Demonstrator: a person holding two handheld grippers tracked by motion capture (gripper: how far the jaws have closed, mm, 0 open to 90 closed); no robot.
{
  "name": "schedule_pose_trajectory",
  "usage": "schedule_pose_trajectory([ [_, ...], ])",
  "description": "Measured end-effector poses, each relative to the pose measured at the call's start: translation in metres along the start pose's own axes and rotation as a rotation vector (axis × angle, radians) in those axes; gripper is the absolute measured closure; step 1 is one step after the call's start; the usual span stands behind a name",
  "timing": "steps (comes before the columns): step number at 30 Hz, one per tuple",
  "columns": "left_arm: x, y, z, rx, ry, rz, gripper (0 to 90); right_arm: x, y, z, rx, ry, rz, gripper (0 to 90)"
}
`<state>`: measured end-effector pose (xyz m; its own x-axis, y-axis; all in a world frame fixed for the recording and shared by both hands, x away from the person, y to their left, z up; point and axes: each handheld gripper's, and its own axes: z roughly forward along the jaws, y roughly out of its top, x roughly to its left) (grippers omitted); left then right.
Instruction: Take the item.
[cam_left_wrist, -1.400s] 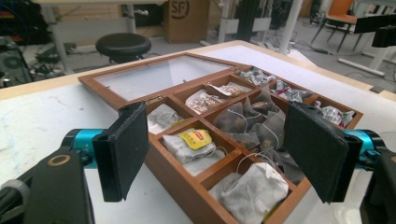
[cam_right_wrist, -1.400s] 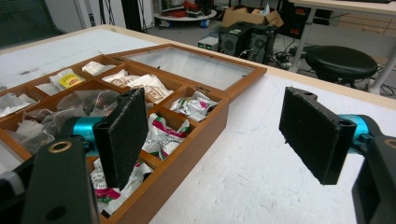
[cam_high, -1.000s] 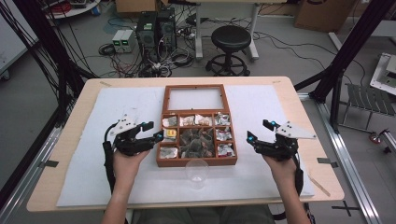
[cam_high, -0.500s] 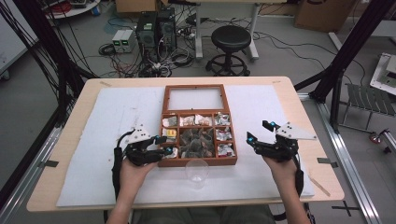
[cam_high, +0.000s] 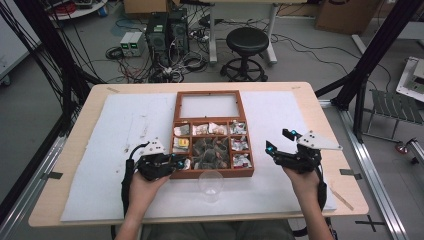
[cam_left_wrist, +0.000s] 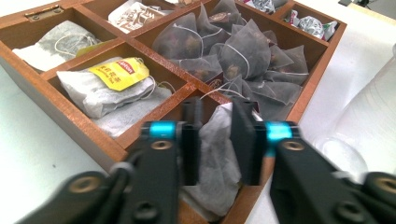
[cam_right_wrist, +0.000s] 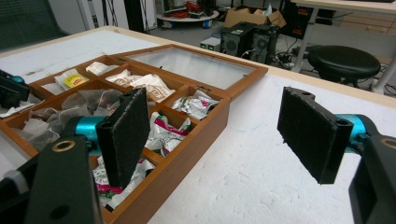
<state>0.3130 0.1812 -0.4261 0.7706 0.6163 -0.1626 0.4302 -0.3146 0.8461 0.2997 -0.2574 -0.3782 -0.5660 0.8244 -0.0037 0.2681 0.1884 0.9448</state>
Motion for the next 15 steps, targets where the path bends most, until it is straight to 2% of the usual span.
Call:
schedule_pose_trajectory([
  [2, 0.000, 0.000, -0.001, -0.007, -0.006, -0.007, 86.0, 0.000, 0.000, 0.000, 0.000, 0.000, -0.001, 26.1],
  [5, 0.001, 0.000, -0.003, -0.022, -0.020, -0.009, 88.2, 0.000, 0.000, -0.001, 0.001, -0.001, 0.000, 26.1],
  [9, 0.000, 0.001, -0.009, -0.074, -0.041, -0.024, 88.4, 0.000, 0.001, -0.001, -0.003, -0.001, -0.001, 26.1],
  [15, -0.001, 0.005, -0.025, -0.158, -0.036, -0.024, 88.5, -0.001, 0.000, -0.002, -0.002, -0.001, 0.001, 26.2],
])
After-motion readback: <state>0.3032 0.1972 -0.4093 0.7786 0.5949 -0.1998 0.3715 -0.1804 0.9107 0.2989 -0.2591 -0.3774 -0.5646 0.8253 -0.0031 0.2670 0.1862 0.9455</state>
